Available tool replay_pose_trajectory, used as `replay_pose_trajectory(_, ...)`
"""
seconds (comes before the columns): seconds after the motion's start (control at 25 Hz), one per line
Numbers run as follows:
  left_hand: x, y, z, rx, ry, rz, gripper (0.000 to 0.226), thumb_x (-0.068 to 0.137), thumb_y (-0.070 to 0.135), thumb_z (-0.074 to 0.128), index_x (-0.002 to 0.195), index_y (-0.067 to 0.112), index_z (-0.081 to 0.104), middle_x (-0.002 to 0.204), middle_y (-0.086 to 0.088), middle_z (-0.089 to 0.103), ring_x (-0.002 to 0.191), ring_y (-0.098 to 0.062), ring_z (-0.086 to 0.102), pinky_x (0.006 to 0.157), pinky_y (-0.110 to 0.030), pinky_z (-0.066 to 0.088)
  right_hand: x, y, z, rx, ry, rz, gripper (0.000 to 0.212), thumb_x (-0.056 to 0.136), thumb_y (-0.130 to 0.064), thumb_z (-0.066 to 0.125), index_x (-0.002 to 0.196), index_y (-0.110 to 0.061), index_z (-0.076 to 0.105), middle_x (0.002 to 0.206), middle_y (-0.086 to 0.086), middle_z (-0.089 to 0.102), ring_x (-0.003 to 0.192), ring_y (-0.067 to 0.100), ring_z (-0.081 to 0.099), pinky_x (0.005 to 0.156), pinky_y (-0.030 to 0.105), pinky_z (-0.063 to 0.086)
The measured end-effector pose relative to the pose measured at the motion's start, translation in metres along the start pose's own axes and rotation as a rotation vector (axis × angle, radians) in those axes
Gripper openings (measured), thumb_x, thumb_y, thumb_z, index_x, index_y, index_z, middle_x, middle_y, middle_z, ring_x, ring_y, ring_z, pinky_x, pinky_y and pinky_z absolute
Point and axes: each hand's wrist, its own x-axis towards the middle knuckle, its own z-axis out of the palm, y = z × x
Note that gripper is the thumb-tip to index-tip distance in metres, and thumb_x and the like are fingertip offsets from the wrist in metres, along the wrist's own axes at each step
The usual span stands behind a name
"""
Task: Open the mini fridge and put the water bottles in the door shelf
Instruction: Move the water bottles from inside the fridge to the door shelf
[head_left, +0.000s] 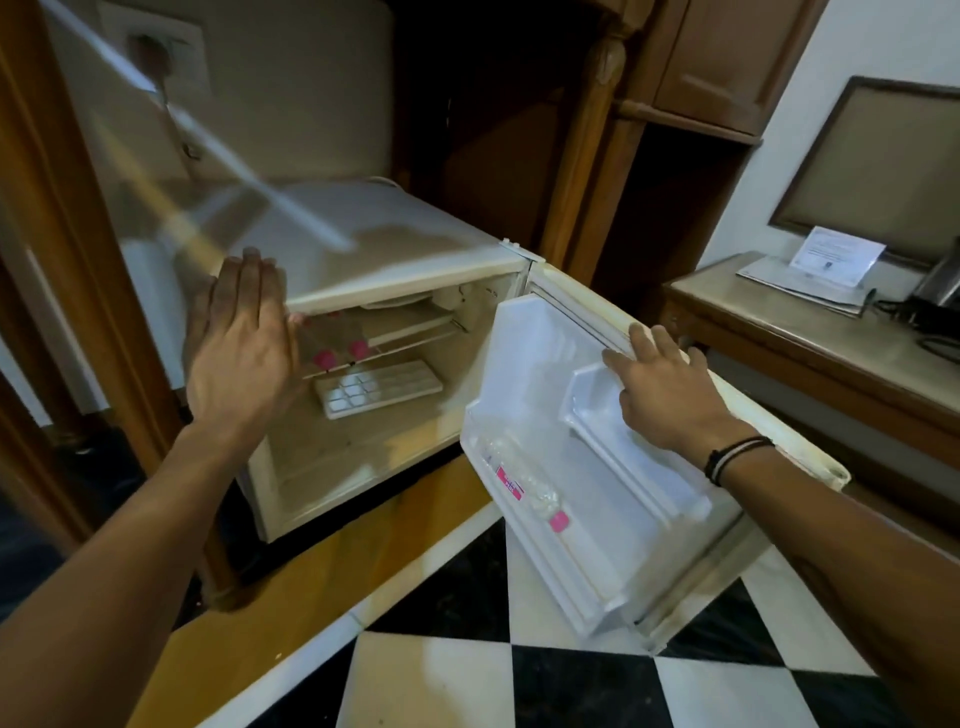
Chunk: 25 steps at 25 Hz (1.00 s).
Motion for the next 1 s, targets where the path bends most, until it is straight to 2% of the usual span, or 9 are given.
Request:
replay_pose_trajectory(0.08,0.0,0.0,0.004,0.01,0.027,0.012,0.063,0.117,0.037,0.025,0.164,-0.002,0.038,0.172,-0.029,0.038,0.162,-0.045,0.034,0.134,-0.059,0.021,-0.003,-0.021,0.004,0.044,0.147,-0.081,0.064,0.097,-0.021,0.059,0.157,-0.021,0.036,0.166,0.019,0.025,0.154,0.041,0.02,0.122,0.062,0.021)
replay_pose_trajectory(0.16,0.002,-0.002,0.007,0.018,0.042,0.023,0.061,0.117,0.036,0.025,0.164,-0.001,0.039,0.171,-0.029,0.039,0.159,-0.045,0.036,0.132,-0.059,0.023,-0.005,-0.057,0.014,0.099,0.292,-0.335,0.066,0.09,-0.019,0.068,0.152,-0.016,0.045,0.155,0.019,0.046,0.145,0.039,0.042,0.117,0.054,0.038)
replay_pose_trajectory(0.24,0.002,-0.003,0.011,0.028,0.065,0.024,0.061,0.117,0.037,0.026,0.163,0.0,0.04,0.17,-0.028,0.041,0.156,-0.045,0.04,0.128,-0.059,0.027,-0.007,-0.093,0.041,0.156,0.241,-0.481,0.066,0.086,-0.011,0.072,0.148,-0.012,0.049,0.142,0.017,0.058,0.13,0.036,0.056,0.098,0.045,0.055)
replay_pose_trajectory(0.32,0.002,-0.005,0.014,0.055,0.086,0.031,0.059,0.117,0.037,0.028,0.161,0.0,0.041,0.168,-0.027,0.043,0.15,-0.046,0.044,0.123,-0.06,0.032,-0.005,-0.108,0.076,0.123,0.072,-0.441,0.063,0.089,-0.005,0.065,0.148,-0.01,0.044,0.138,0.017,0.056,0.123,0.036,0.057,0.086,0.043,0.058)
replay_pose_trajectory(0.48,0.002,-0.006,0.015,0.116,0.095,0.054,0.052,0.118,0.034,0.033,0.156,0.0,0.045,0.158,-0.027,0.052,0.138,-0.046,0.052,0.117,-0.058,0.037,0.002,-0.086,0.136,-0.01,-0.216,-0.287,0.049,0.098,-0.005,0.05,0.146,-0.009,0.039,0.132,0.019,0.054,0.114,0.036,0.06,0.083,0.042,0.055)
replay_pose_trajectory(0.64,0.004,-0.003,0.016,0.149,0.099,0.041,0.052,0.119,0.037,0.029,0.149,0.002,0.053,0.147,-0.025,0.061,0.131,-0.044,0.057,0.114,-0.056,0.039,0.01,-0.077,0.17,0.044,-0.401,-0.229,0.075,0.095,-0.024,0.069,0.155,-0.011,0.026,0.127,0.017,0.059,0.109,0.034,0.064,0.085,0.042,0.055)
replay_pose_trajectory(0.76,0.003,-0.003,0.02,0.162,0.12,0.029,0.05,0.119,0.037,0.032,0.149,0.003,0.054,0.147,-0.023,0.062,0.131,-0.042,0.057,0.114,-0.054,0.037,0.016,-0.081,0.18,0.119,-0.416,-0.179,0.09,0.087,-0.022,0.079,0.156,-0.015,0.021,0.127,0.017,0.058,0.105,0.034,0.067,0.083,0.041,0.055)
replay_pose_trajectory(0.92,0.002,-0.003,0.021,0.149,0.134,0.022,0.051,0.118,0.039,0.034,0.149,0.004,0.055,0.147,-0.023,0.063,0.133,-0.042,0.056,0.116,-0.054,0.036,0.023,-0.087,0.162,0.13,-0.433,-0.136,0.07,0.098,-0.011,0.056,0.158,-0.016,0.02,0.126,0.022,0.053,0.098,0.035,0.066,0.087,0.043,0.058)
replay_pose_trajectory(1.0,0.001,-0.003,0.022,0.141,0.143,0.015,0.05,0.118,0.039,0.036,0.149,0.005,0.056,0.147,-0.022,0.063,0.134,-0.042,0.056,0.117,-0.053,0.034,0.036,-0.105,0.135,-0.019,-0.344,-0.151,0.053,0.101,-0.019,0.051,0.151,-0.013,0.035,0.13,0.021,0.052,0.103,0.033,0.063,0.087,0.043,0.057)
